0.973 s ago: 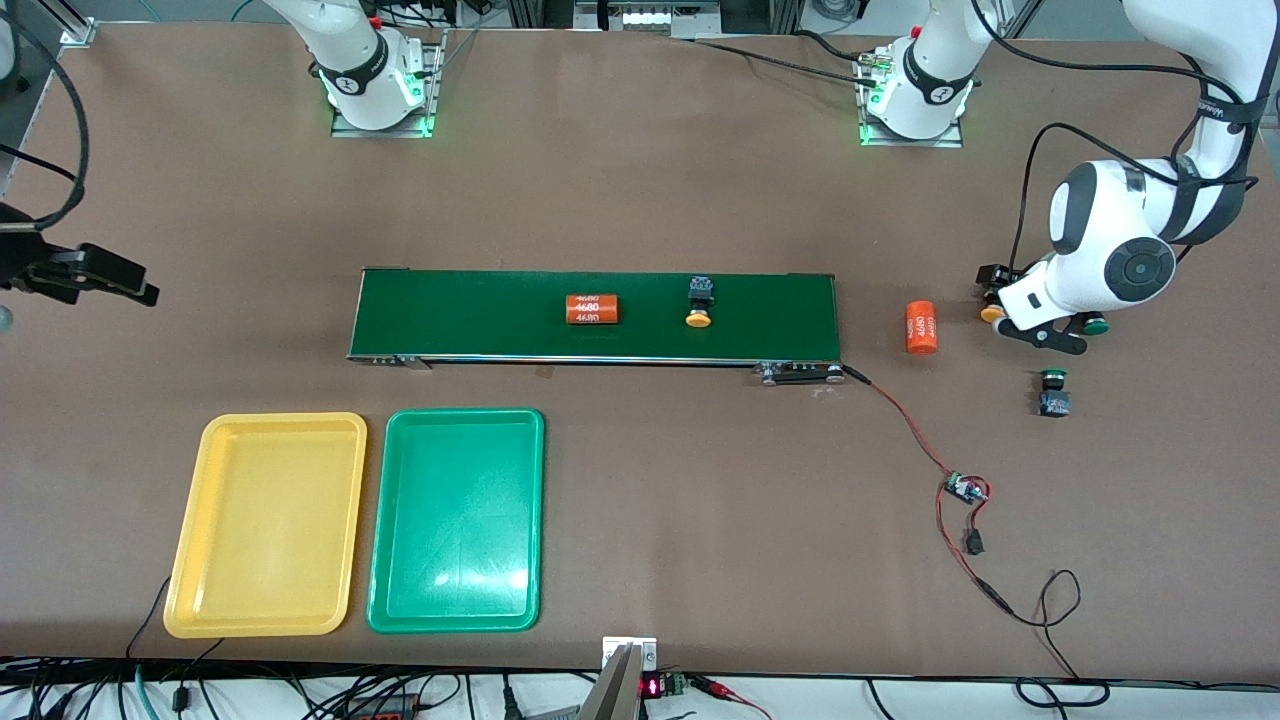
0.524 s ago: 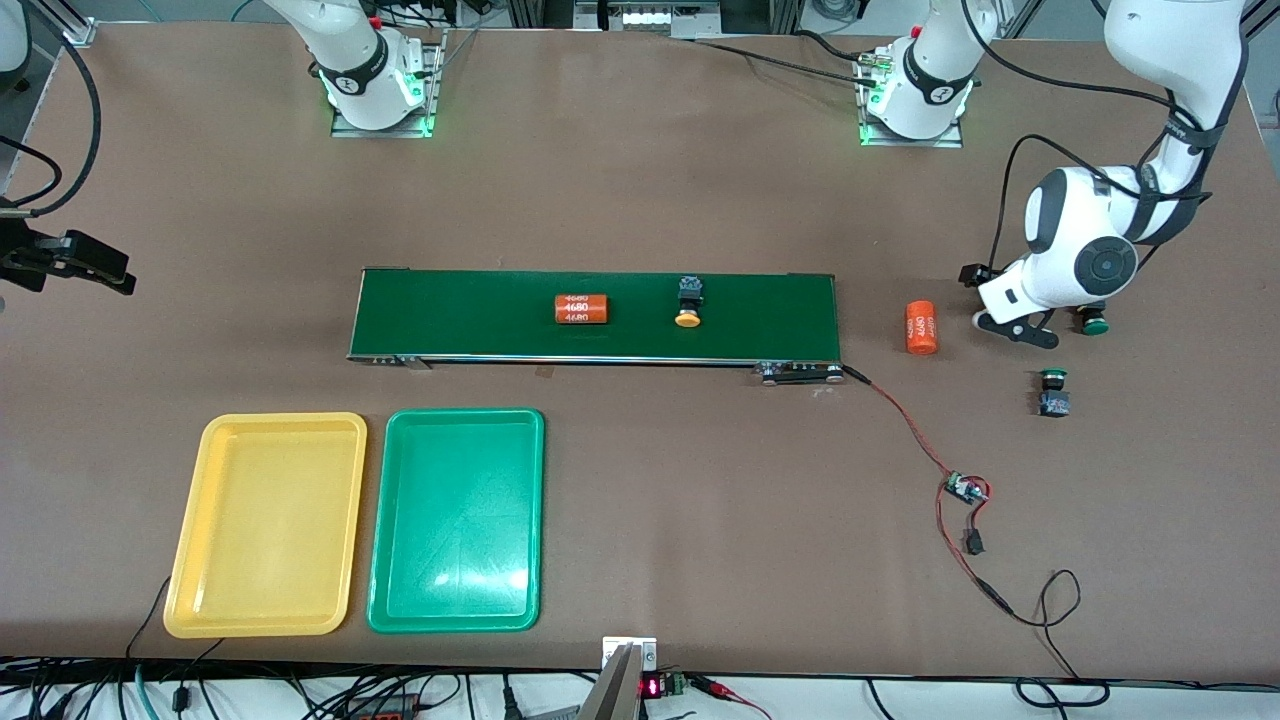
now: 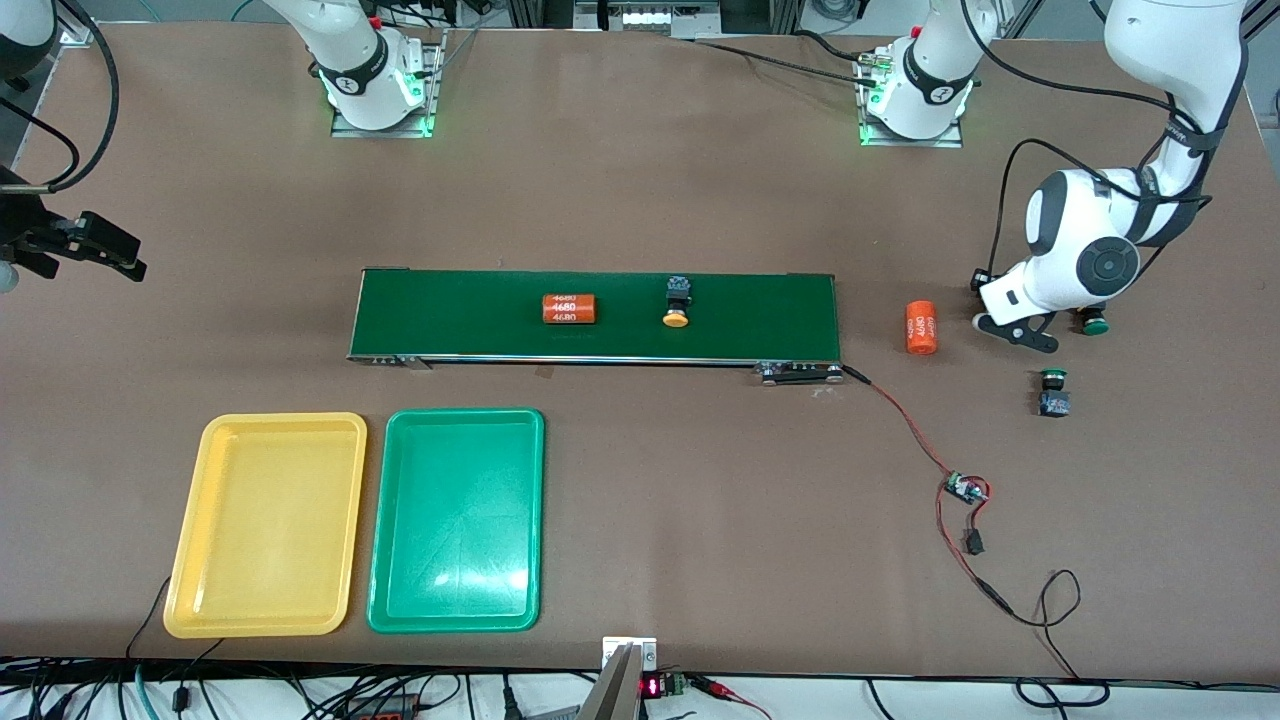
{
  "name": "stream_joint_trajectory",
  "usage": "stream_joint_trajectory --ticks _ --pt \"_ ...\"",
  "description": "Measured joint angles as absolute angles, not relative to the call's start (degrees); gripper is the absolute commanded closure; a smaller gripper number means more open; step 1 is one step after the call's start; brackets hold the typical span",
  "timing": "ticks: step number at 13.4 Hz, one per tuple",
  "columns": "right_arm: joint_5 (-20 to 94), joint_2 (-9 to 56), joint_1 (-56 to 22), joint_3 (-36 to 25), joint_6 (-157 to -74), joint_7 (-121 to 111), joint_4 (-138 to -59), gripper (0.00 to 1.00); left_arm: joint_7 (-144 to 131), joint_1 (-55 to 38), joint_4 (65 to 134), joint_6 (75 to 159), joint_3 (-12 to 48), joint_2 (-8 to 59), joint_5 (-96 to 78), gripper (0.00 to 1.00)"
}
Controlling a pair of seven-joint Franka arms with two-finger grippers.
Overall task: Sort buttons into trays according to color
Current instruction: 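Grasp the second yellow-capped button with the left gripper, then place the yellow button on the belt while the right gripper reaches the belt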
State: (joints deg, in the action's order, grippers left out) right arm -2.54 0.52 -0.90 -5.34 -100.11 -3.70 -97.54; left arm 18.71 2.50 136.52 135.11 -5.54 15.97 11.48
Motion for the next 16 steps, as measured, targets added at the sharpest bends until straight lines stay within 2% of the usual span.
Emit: stream_joint_trajectory --ticks 2,4,6,10,14,16 --pt "-2.5 1.1 -0.9 -5.3 -100.4 -3.7 -97.5 0.00 18.7 2.2 132.8 127.3 -3.9 13.9 10.8 0.83" --pt "-2.6 1.1 -0.9 -5.3 -100.5 -3.7 -97.5 0.00 18.7 1.8 126.5 117.9 1.0 12.3 6.0 0.83" --pt "-2.7 1.1 -0.7 -5.8 -100.4 -3.7 -97.5 0.00 17.4 0.1 121.3 113.7 5.5 11.8 0.2 0.83" --pt "-2.7 3.0 -0.3 -5.9 -100.6 -3.7 -97.6 0.00 0.6 -4.6 115.8 113.3 12.2 14.2 -5.6 0.83" --pt "-2.7 4.4 -2.8 -5.2 -100.9 -3.7 -97.6 0.00 -16.2 -13.9 108.9 115.2 13.2 20.5 -8.1 0.83" --pt "-2.7 4.6 -4.4 -5.1 -100.9 -3.7 -97.6 0.00 -17.9 -15.8 108.3 118.4 13.2 23.4 -8.2 0.80"
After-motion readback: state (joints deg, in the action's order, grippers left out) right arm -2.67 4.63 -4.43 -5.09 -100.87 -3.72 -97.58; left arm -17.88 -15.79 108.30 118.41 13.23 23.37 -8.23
